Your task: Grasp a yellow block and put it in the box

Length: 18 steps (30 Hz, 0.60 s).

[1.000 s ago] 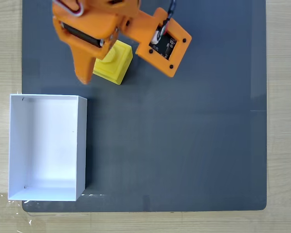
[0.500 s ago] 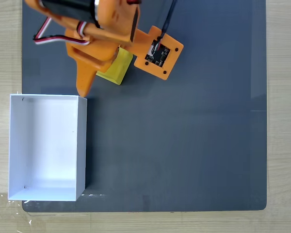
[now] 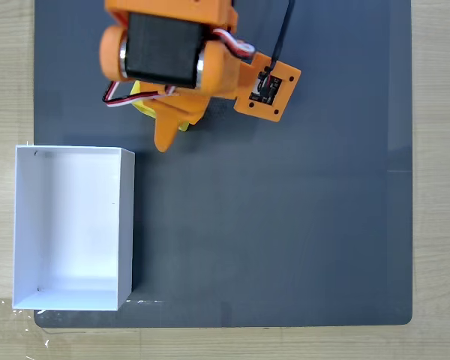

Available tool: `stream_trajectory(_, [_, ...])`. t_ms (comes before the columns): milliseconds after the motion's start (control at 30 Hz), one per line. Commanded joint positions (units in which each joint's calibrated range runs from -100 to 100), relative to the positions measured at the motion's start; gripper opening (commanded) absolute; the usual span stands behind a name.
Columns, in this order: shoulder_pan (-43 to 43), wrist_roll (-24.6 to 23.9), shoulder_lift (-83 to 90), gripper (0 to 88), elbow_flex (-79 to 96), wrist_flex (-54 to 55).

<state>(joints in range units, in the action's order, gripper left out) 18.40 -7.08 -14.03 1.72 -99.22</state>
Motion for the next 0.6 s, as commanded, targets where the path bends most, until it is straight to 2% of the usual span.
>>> stream_trajectory(0, [0.20, 0.26, -2.07, 54.7, -0.86, 0.01])
stream_trajectory(500, [5.17, 0.26, -4.44, 54.3, -1.13, 4.19])
stream_trajectory(567, [5.00, 0.31, -4.27, 51.5, -1.13, 3.76])
